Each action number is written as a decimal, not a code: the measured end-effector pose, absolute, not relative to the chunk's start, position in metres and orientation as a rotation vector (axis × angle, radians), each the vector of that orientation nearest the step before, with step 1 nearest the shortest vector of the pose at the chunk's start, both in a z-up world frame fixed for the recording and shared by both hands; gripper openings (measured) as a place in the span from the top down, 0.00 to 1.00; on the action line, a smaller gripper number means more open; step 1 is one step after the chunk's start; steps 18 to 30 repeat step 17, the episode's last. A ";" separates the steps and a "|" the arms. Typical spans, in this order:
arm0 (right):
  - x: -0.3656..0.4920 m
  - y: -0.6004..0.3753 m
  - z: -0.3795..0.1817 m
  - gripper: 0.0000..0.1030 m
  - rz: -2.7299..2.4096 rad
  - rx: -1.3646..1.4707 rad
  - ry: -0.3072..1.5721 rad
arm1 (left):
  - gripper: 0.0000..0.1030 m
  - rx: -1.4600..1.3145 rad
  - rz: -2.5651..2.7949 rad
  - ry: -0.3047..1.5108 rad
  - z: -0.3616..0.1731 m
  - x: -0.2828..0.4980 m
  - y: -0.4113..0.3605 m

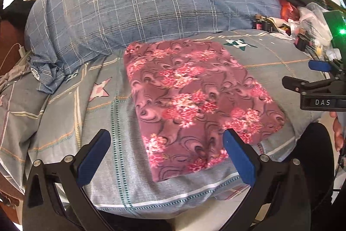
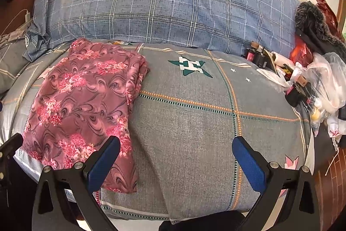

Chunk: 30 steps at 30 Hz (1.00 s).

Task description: Fold small clothes

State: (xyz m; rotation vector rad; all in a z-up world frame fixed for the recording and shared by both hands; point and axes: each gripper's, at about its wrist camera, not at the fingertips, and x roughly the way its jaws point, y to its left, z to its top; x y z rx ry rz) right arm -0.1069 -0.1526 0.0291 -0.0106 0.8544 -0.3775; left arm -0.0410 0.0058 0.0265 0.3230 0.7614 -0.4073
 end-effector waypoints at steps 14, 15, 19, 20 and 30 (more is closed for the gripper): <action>-0.110 -0.157 0.027 0.00 -0.377 -0.017 0.857 | 0.00 0.330 -0.389 0.792 0.019 -0.042 0.001; -0.111 -0.157 0.027 0.00 -0.375 -0.021 0.856 | 0.00 0.332 -0.389 0.791 0.019 -0.042 0.001; -0.113 -0.156 0.027 0.00 -0.371 -0.036 0.852 | 0.00 0.333 -0.387 0.790 0.019 -0.043 0.001; -0.113 -0.156 0.027 0.00 -0.371 -0.036 0.852 | 0.00 0.333 -0.387 0.790 0.019 -0.043 0.001; -0.113 -0.156 0.027 0.00 -0.371 -0.036 0.852 | 0.00 0.333 -0.387 0.790 0.019 -0.043 0.001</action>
